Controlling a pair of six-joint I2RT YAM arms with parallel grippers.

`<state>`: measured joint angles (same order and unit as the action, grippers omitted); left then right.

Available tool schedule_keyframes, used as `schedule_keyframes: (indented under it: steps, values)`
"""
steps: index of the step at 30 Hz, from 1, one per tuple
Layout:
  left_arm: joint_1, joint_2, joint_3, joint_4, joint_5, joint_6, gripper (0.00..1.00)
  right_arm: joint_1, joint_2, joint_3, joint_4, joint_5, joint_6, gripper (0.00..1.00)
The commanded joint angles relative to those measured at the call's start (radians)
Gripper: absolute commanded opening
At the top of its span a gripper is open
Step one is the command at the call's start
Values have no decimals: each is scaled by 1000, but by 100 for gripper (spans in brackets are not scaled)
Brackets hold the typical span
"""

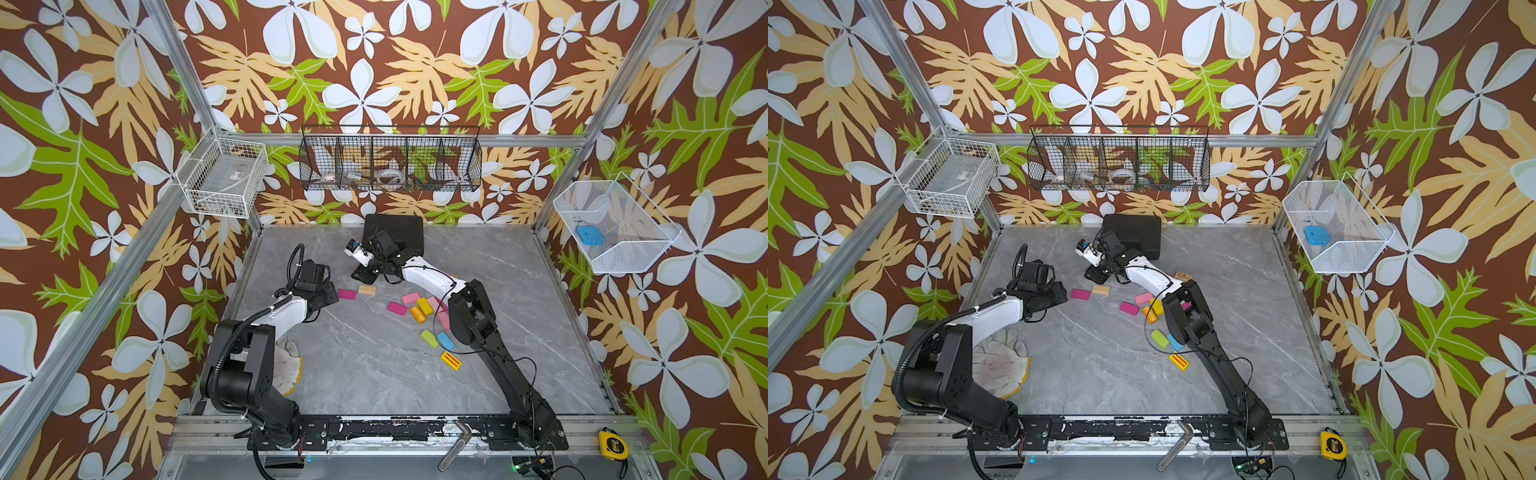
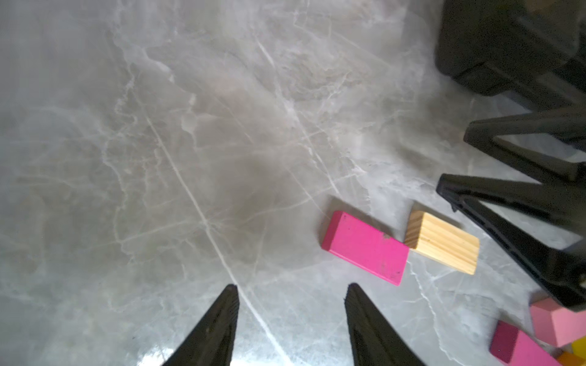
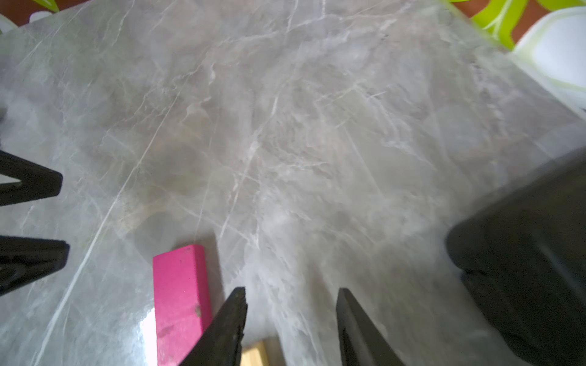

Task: Assemble the number 7 with building blocks
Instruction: Adjust the building block at the center of the board.

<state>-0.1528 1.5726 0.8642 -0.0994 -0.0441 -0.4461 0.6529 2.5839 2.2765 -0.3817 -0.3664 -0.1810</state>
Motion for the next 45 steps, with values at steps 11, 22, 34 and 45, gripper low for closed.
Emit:
schedule_keyframes:
  steps: [11,22,34,45]
  values:
    - [-5,-12,-63,91,75,-55,54,-15,-8,-58,-60,38,24,34]
    - [-40,83,-44,90,136,-36,54,-15,-17,-109,-91,45,-8,31]
    - [-69,160,27,37,112,-26,53,-6,-86,-226,-58,10,-65,29]
    - [-71,48,-10,23,49,-45,53,-6,4,-88,-123,-10,-96,30]
